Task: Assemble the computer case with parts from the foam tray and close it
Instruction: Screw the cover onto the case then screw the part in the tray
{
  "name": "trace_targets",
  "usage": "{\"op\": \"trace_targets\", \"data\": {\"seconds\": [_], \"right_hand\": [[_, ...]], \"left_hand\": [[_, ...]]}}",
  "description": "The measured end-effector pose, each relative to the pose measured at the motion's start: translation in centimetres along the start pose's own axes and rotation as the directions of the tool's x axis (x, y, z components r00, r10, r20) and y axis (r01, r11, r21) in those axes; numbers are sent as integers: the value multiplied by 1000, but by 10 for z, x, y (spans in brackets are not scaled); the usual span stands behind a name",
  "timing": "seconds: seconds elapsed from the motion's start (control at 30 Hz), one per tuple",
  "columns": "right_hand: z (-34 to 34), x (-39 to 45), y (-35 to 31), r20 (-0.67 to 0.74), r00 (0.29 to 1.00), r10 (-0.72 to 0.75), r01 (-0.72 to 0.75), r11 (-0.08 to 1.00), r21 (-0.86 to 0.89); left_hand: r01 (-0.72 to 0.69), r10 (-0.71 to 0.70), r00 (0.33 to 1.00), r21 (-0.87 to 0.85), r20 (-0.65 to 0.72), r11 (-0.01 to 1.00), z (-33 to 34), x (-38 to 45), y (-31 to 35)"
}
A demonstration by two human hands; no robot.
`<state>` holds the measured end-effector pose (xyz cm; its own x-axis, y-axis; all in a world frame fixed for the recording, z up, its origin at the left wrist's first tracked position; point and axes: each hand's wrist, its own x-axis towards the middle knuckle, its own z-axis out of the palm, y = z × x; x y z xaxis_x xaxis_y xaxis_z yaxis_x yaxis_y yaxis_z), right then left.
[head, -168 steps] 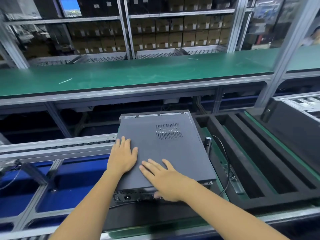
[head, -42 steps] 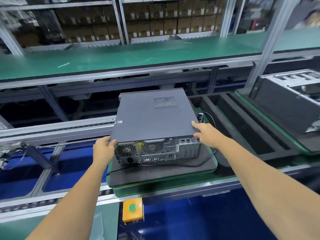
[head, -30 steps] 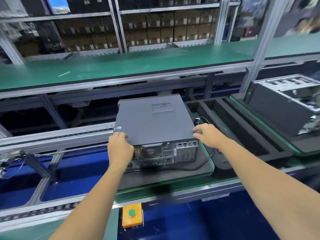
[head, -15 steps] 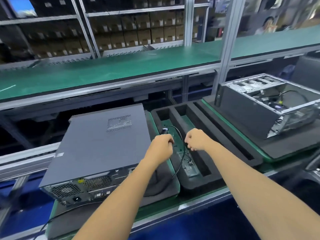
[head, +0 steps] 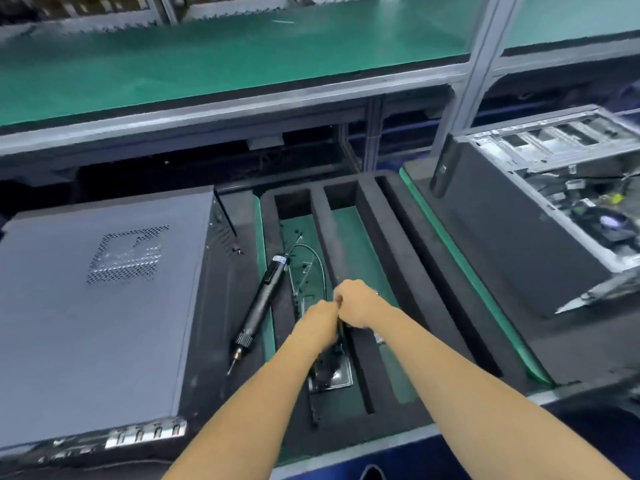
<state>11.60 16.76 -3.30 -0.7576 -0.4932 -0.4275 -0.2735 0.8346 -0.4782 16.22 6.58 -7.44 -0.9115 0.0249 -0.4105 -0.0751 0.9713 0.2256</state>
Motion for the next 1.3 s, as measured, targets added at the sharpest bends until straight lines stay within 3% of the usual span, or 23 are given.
{"op": "trace_targets", "data": {"seconds": [0.2,0.47,0.8,1.07,1.3], "right_hand": [[-13,26,5,-120,992,-43,58,990,129],[-14,40,6,-30,994,-108,111,982,155],[-9,43,0,-4,997,-81,80,988,133],[1,40,3,-69,998,-15,26,986,166],[5,39,4,-98,995,0,20,980,196]], "left_hand": [[11,-20,998,152,56,988,22,24,-10],[-27,15,998,219,56,975,30,36,-9],[-137,113,985,196,131,971,33,30,-10],[-80,76,995,65,67,995,35,25,-14],[-101,86,989,124,117,987,36,24,-10]]}}
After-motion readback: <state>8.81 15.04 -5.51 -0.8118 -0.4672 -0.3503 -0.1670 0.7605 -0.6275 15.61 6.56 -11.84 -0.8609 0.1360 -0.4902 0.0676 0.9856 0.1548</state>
